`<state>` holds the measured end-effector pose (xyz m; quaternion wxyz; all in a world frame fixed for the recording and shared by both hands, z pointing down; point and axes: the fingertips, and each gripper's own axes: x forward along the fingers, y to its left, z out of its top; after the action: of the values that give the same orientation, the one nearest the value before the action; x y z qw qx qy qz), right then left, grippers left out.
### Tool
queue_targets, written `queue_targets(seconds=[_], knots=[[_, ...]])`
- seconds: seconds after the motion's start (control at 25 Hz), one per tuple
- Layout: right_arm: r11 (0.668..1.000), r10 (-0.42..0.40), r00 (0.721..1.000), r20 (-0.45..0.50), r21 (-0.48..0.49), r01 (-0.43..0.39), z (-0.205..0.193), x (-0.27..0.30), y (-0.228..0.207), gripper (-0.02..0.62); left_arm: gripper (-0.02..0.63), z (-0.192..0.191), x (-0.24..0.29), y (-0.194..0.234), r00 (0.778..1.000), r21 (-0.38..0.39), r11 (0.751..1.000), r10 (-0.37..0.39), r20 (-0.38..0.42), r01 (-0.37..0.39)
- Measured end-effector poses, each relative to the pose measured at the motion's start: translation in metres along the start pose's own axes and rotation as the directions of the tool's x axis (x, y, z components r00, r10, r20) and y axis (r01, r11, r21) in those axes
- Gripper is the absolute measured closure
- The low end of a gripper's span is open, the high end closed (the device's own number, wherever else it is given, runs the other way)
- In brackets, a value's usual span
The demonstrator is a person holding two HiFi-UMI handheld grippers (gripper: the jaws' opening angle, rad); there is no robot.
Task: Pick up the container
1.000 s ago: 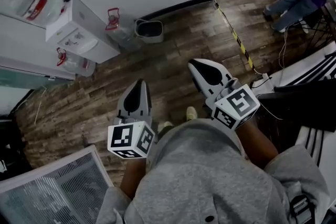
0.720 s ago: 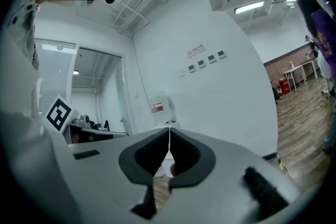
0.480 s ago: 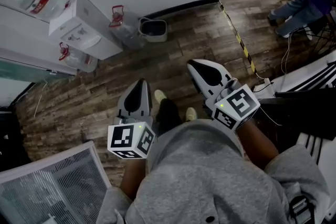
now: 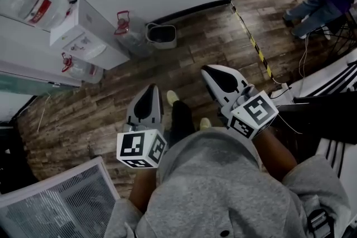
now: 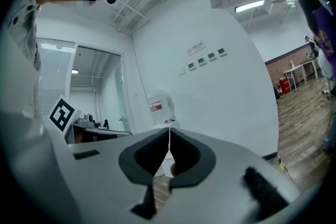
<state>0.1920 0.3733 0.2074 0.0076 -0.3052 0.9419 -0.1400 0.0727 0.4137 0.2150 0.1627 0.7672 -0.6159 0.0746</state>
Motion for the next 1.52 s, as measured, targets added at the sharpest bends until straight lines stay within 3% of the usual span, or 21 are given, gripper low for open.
queue_targets(seconds=[0.28,0.68,1.52], knots=[[1.000,-0.014,1.000,-0.022,-0.011,0.014,0.002,0.035,-0.015,0.569,0.591,0.004,0.025,0.030,1.000,0.021,1.000,0.020,-0.023,-0.019],[0.991,-0.057,0.996,-0.073,-0.123,0.048,0.018,0.121,-0.046,0.569,0.591,0.018,0.079,0.108,0.992,0.027,0.995,0.095,-0.080,-0.093],[0.991,-0.098,0.992,-0.073,-0.098,0.090,0.041,0.233,-0.075,0.569,0.591,0.062,0.156,0.191,0.996,0.024,0.999,0.038,-0.086,-0.036]])
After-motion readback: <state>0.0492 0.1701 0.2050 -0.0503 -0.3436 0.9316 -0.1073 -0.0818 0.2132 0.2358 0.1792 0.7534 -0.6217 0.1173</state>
